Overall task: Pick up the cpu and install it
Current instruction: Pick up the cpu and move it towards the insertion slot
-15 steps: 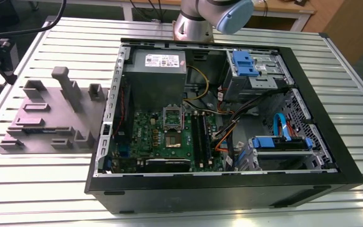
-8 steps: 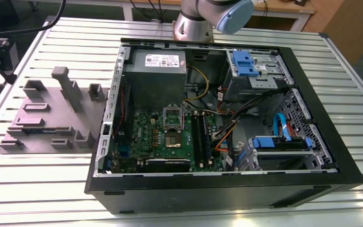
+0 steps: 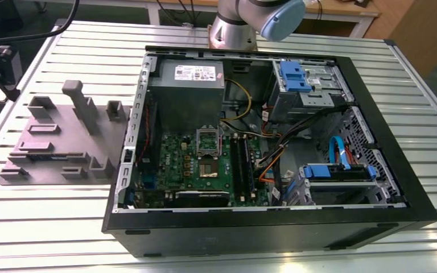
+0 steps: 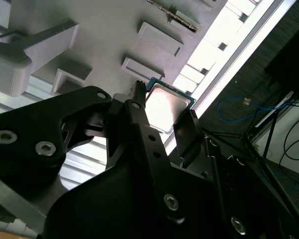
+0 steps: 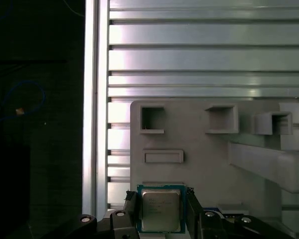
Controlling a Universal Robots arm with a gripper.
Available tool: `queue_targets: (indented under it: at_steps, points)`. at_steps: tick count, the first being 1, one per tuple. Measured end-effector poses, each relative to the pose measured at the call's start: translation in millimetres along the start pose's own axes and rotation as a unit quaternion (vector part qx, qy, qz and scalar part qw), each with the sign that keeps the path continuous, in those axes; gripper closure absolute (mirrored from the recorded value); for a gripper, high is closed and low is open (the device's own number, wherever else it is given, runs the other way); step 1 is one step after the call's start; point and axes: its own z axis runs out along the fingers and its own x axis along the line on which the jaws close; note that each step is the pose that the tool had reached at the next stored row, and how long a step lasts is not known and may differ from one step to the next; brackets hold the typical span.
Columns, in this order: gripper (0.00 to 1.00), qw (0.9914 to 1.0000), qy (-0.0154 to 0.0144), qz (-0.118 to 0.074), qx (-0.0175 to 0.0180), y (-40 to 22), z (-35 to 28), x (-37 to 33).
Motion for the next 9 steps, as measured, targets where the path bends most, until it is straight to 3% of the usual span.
queue_targets:
  at_steps: [9]
  points:
    - [0.53,1.0,-0.0002,0.0,-0.0001,0.4,-9.7,0.2]
